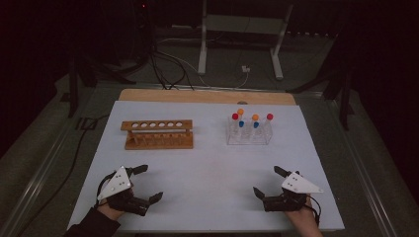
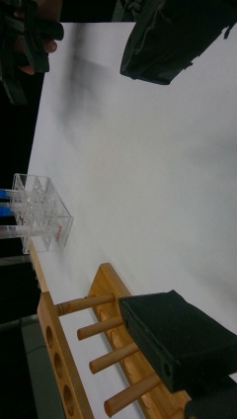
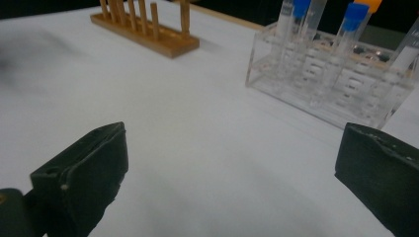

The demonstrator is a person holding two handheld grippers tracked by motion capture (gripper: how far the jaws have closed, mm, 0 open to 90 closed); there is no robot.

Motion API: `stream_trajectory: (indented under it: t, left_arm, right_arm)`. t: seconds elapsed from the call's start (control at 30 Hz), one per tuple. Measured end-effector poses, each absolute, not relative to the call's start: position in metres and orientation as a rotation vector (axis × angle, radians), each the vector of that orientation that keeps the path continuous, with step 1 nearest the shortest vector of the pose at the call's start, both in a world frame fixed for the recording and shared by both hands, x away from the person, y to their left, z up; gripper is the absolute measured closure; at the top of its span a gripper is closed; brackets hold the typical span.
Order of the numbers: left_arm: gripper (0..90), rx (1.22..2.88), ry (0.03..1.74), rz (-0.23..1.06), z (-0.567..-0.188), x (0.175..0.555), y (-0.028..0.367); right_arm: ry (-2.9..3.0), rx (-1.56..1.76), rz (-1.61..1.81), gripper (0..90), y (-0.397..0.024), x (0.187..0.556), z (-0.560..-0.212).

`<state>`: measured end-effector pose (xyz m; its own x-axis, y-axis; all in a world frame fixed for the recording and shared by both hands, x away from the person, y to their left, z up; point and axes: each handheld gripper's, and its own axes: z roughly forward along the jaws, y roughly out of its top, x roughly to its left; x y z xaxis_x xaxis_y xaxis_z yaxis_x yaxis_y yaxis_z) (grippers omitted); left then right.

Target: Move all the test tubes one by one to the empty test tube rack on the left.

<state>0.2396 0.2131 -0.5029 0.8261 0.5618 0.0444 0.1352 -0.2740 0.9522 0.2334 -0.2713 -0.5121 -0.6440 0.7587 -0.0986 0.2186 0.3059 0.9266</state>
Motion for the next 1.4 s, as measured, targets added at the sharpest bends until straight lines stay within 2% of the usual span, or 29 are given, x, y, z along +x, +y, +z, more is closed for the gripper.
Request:
stream_trajectory:
  t: [0.63, 0.83, 1.4]
  left_arm:
    - [0.5, 1.835, 0.533, 0.445, -0.503, 0.240, 0.212]
    - [0.5, 1.836, 0.530, 0.444, -0.503, 0.240, 0.211]
    - [0.5, 1.842, 0.523, 0.439, -0.502, 0.240, 0.209]
  right_arm:
    - [2.175, 0.933, 1.278, 2.0, -0.265, 0.233, -0.505]
    - [2.188, 0.942, 1.264, 0.0, -0.258, 0.229, -0.501]
    - [2.119, 0.925, 1.326, 0.0, -0.250, 0.233, -0.459]
